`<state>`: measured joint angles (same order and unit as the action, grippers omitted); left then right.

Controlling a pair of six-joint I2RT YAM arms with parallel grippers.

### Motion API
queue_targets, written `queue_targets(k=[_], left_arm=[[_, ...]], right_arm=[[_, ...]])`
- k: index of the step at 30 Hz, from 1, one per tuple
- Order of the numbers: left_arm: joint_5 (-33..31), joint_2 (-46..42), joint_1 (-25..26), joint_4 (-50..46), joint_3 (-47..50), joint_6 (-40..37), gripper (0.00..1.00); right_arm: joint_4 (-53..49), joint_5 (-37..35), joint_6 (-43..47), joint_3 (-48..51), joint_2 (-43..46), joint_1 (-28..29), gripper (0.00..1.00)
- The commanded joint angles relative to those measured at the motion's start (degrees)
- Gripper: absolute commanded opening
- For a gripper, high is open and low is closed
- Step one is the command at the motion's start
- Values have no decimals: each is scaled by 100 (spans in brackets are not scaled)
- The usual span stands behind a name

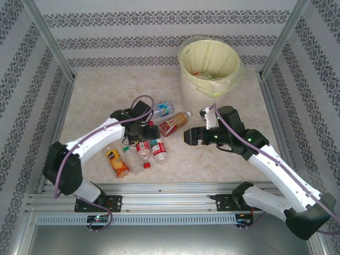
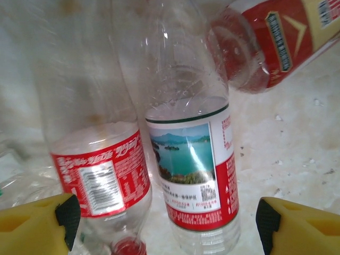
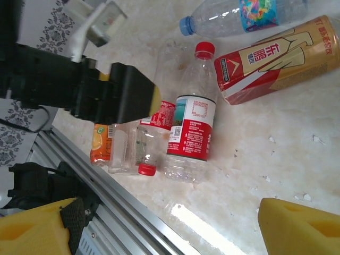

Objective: Put the plastic bottles in the bin

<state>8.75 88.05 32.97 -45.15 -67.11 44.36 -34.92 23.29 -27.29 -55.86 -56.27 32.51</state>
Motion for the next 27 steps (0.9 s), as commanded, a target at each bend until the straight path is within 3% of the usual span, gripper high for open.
queue_targets(k=[1, 27], left_arm=[[17, 268, 117, 348, -222, 257, 87], [124, 1492, 210, 900, -521, 311, 80]], right_arm=[[-11, 8, 13, 80, 129, 36, 85], [11, -79, -94, 409, 410, -130, 85]])
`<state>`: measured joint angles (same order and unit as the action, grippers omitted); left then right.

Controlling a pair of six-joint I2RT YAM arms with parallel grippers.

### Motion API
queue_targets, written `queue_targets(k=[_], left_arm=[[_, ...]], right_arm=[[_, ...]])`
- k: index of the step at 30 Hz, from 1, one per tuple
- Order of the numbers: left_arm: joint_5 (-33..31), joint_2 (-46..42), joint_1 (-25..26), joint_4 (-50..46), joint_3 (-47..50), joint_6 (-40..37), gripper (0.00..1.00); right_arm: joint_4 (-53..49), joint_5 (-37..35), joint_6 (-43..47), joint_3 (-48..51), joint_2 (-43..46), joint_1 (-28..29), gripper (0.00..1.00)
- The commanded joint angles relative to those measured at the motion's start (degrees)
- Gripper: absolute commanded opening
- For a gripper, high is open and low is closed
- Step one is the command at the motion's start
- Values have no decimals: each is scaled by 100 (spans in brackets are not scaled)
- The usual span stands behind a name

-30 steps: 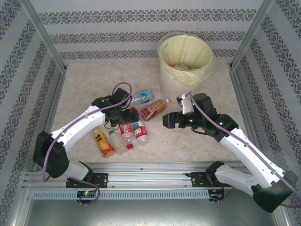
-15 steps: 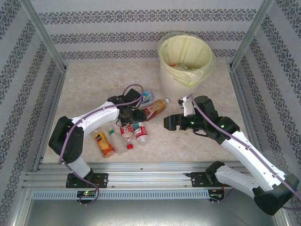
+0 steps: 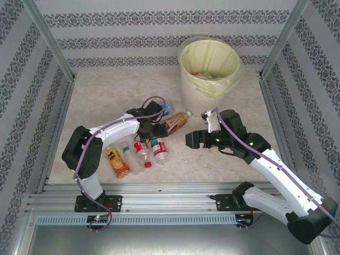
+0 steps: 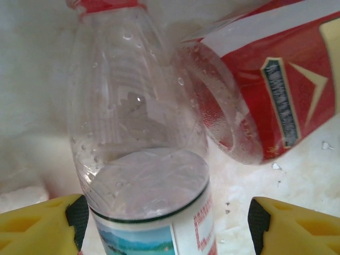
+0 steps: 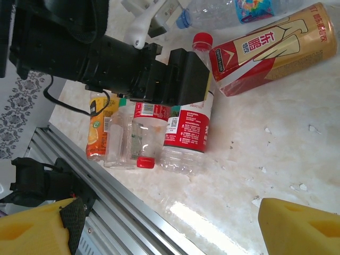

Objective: Put the plastic bottles in the bin

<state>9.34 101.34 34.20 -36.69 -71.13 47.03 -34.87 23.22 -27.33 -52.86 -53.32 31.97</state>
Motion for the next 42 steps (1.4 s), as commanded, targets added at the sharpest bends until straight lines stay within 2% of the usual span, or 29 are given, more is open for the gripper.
queue_targets(k=[1, 13, 19, 25, 29, 36, 42], left_arm=[[65, 177, 87, 69, -120, 44, 80], [123, 62, 90, 233, -78, -30, 64], [176, -562, 87, 544, 70, -174, 63], [599, -1340, 89, 1259, 416, -152, 63], [967, -1712, 94, 1710, 605, -30, 63], [1488, -1856, 90, 2034, 535, 222, 63], [1665, -1893, 88, 2171, 422, 305, 63]], right_arm=[[7, -66, -91, 122, 128, -89, 85], [81, -20, -140, 267, 191, -215, 85], [262, 15, -322, 346, 194, -226, 85], [901, 336, -686, 528, -24, -226, 86], [1499, 568, -937, 577, -293, -182, 92], [2072, 691, -1046, 411, -984, 23, 96], [2253, 719, -1055, 235, -1408, 187, 96]])
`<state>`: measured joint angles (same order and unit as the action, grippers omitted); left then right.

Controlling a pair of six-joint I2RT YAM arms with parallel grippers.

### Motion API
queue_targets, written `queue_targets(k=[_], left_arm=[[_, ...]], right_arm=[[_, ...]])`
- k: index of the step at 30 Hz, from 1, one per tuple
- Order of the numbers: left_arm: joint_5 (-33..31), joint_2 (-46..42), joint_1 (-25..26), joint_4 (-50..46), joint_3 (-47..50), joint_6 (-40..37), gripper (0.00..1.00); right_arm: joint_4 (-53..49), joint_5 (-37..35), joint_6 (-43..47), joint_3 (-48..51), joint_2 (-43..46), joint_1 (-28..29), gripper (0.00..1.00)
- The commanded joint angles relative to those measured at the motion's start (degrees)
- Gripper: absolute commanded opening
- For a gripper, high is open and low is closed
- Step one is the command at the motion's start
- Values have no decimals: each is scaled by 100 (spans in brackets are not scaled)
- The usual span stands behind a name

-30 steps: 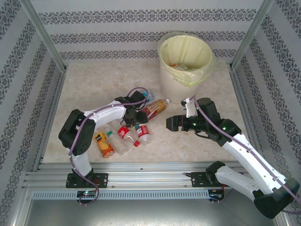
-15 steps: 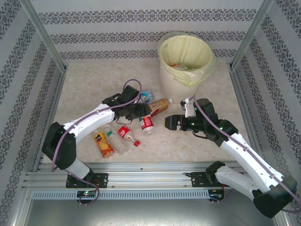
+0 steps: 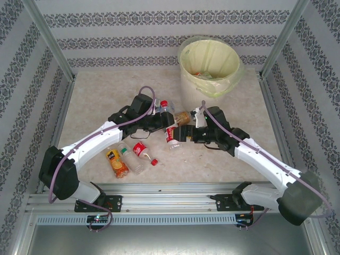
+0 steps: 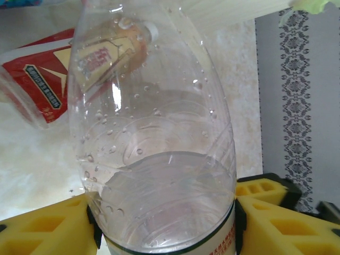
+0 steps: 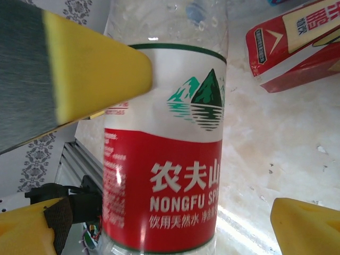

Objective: Put the plastic bottles in the bin

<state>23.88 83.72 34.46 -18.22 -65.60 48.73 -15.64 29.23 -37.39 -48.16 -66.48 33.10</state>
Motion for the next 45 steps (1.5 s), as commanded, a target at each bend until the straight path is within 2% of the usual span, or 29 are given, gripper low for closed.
queue_targets(k=[1, 9, 15, 17, 19, 23, 28, 32, 37, 41, 45], left_arm=[[239, -142, 61, 367, -142, 145, 63], [356, -193, 61, 745, -66, 228, 63], [420, -225, 61, 925, -44, 269, 64], [426, -234, 53, 905, -56, 213, 69], [438, -272, 45, 937, -34, 173, 78], [507, -443, 18, 1268, 71, -15, 100], [619, -744, -68, 1594, 78, -356, 100], [856, -982, -88, 1853, 18, -887, 100], [1180, -1154, -97, 1669, -240, -1920, 100], [1037, -1377, -97, 1651, -164, -2746, 100], [889, -1760, -97, 2142, 271, -3333, 100]], right_arm=[[374, 147, -71, -240, -147, 90, 96], [636, 238, -233, -247, -383, 183, 89], [610, 154, -252, -238, -359, 197, 74], [548, 95, -239, -238, -299, 193, 68], [418, 24, -207, -263, -205, 180, 64], [70, -114, -86, -356, 54, 145, 62], [-403, -248, 98, -469, 502, 3, 61], [-945, -455, 362, -717, 789, -115, 61], [-1893, -1011, 937, -1582, 915, -315, 61], [-2311, -1182, 1281, -2294, 730, -596, 61], [-2500, -1220, 1599, -2984, 414, -938, 61]])
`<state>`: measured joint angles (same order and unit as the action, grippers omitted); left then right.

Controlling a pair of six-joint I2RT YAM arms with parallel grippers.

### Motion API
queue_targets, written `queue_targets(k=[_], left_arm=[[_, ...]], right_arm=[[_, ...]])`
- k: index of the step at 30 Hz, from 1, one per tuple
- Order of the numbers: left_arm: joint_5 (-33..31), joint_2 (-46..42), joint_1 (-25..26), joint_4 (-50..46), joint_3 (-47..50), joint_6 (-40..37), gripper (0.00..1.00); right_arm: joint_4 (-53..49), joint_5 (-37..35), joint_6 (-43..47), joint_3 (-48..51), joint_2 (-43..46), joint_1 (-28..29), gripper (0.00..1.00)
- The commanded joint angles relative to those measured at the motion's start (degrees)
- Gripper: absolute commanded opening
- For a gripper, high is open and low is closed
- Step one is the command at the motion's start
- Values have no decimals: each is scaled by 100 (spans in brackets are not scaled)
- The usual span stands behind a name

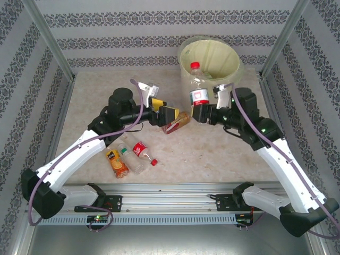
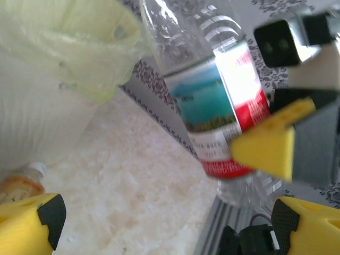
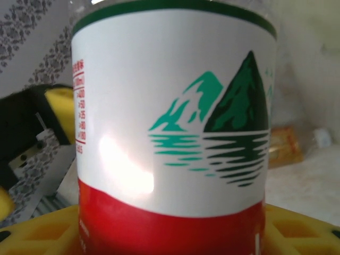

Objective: Put the plastic bottles in the bin

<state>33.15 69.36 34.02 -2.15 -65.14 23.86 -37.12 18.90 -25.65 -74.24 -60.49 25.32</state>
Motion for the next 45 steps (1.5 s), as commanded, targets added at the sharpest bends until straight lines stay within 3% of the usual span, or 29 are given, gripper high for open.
queue_targets(k=[1, 13, 26, 37, 45], left_arm=[[-83, -433, -53, 724, 378, -996, 100], [-287, -1268, -53, 2240, 1489, -1217, 100], [-374, -1336, -53, 2131, 1540, -1239, 100], [-467, -1237, -53, 2009, 1529, -1284, 100], [-516, -1158, -53, 1921, 1509, -1325, 100]], right_arm=[[-413, -210, 492, -572, -315, -245, 61], [-1071, -1501, 1385, -2767, -1995, -743, 59], [-1762, -1752, 1827, -5153, -4167, -1251, 59], [-2039, -1653, 1893, -5902, -5244, -1664, 58], [-2071, -1700, 1910, -5841, -5430, -1732, 63]])
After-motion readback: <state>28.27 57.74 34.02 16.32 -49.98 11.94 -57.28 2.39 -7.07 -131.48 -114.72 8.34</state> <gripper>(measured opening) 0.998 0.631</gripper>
